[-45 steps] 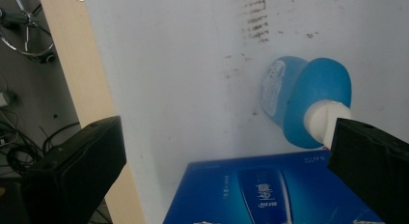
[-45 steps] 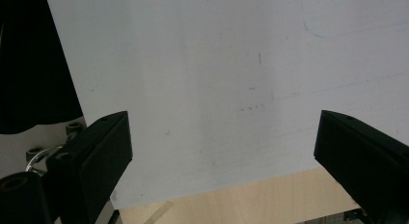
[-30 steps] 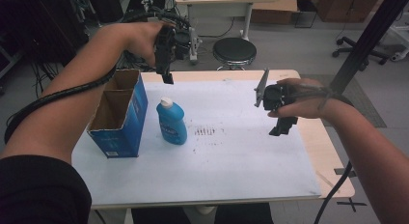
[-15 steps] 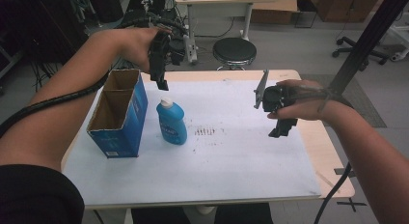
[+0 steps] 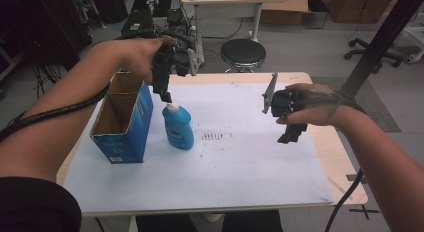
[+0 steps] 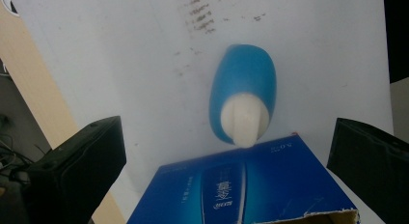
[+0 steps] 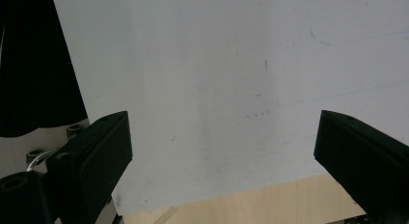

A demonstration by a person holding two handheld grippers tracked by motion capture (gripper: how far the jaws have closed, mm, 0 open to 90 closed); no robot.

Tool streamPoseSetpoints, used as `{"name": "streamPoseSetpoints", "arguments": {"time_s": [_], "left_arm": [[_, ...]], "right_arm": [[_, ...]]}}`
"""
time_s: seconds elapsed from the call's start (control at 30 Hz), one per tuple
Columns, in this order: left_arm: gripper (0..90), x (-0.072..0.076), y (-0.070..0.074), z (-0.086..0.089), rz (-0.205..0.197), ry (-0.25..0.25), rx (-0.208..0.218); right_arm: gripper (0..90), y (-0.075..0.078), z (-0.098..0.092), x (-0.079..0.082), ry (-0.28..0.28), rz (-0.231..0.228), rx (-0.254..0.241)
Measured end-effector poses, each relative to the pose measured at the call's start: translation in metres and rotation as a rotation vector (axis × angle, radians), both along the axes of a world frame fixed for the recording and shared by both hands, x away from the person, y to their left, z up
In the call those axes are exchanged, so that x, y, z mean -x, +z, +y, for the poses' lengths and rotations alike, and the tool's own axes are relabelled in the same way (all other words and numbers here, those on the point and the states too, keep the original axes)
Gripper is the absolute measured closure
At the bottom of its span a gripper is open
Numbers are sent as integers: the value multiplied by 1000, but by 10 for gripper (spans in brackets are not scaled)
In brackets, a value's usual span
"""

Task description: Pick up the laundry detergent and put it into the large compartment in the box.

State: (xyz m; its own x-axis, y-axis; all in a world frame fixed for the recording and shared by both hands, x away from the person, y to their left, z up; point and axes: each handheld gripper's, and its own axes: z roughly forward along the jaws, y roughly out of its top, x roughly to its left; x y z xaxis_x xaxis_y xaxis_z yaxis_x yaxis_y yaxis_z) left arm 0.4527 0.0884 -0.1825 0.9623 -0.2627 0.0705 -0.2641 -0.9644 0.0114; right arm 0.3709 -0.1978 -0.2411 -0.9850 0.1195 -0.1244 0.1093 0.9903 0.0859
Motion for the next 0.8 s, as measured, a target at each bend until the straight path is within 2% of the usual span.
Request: {"name": "streamPoseSetpoints", "arguments": {"time_s": [0.37,0.8], "left_arm": [[1,4,-11,6,-12,-8,14],[2,7,-29,14,-4,-8,19]], "right_arm": [[60,-3,1,-1,12,1,2],[60,-6,6,0,17,7,2]]}}
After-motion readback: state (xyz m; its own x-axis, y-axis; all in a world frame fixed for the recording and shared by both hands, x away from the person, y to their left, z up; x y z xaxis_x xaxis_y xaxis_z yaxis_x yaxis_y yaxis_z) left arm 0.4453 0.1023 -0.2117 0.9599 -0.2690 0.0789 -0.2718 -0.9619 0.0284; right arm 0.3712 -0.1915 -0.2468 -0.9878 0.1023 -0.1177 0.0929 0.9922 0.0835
